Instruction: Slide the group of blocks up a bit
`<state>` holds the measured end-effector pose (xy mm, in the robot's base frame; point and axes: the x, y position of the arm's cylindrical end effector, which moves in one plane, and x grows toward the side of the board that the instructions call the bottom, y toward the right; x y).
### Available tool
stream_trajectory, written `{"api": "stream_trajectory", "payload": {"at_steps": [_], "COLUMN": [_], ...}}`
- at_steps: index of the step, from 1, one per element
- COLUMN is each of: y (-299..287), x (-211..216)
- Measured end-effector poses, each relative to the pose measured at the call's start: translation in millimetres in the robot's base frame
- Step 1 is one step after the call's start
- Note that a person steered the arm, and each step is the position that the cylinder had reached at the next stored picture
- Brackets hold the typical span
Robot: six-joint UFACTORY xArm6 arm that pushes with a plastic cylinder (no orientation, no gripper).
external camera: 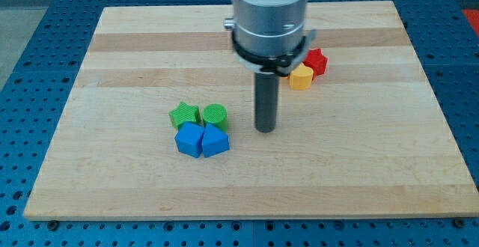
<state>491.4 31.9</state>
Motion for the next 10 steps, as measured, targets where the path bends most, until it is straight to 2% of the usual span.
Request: {"api": "stream_trajectory", "payload": {"at_steps": [3, 6, 8, 10], "y": [3, -113, -113, -120], "x": [68, 79, 72, 34]}}
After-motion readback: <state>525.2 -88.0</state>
